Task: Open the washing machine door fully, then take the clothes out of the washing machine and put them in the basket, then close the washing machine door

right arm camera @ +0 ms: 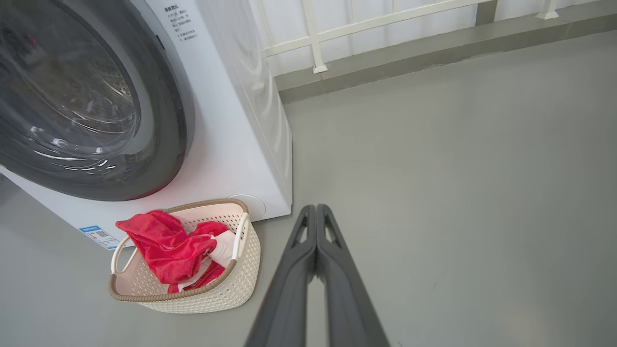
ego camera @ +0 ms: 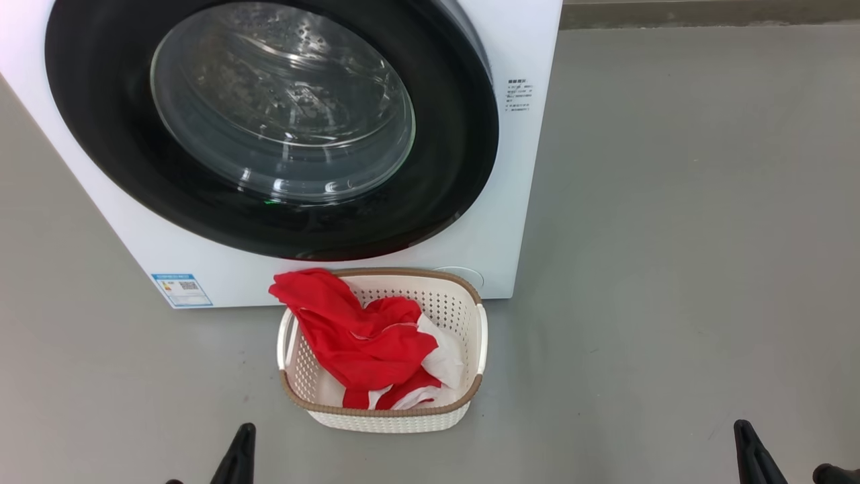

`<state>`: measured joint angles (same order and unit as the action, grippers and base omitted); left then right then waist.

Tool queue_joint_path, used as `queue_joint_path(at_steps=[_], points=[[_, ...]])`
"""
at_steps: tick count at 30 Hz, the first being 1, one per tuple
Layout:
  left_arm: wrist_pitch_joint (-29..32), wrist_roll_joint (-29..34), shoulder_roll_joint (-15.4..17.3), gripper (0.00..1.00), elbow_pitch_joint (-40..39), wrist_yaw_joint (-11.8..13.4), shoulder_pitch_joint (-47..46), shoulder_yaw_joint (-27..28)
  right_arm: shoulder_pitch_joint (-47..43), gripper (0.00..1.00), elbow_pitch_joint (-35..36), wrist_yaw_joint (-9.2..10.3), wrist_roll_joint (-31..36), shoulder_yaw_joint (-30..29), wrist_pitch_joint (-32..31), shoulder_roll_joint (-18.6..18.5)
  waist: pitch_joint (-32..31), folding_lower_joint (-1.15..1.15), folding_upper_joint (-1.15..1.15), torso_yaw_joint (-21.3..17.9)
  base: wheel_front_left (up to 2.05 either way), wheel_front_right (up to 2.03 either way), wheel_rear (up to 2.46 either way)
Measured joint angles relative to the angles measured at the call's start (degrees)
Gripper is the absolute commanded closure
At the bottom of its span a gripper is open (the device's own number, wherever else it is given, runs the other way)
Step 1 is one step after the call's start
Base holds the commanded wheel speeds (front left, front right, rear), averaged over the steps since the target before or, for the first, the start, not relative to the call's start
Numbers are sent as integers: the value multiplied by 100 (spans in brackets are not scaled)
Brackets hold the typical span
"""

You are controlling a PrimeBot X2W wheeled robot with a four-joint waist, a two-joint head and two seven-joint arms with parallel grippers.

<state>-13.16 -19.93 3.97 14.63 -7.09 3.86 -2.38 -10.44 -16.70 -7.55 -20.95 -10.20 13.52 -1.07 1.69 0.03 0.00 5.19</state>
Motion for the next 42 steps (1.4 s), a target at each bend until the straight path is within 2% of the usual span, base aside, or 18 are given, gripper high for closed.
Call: queue_joint_path(at_steps=[42], points=[[635,-2557,0,100,35,0,-164,144,413,100,19,0,-2486,75,-705,-12,-46,-3,0,-183,0,0,0]])
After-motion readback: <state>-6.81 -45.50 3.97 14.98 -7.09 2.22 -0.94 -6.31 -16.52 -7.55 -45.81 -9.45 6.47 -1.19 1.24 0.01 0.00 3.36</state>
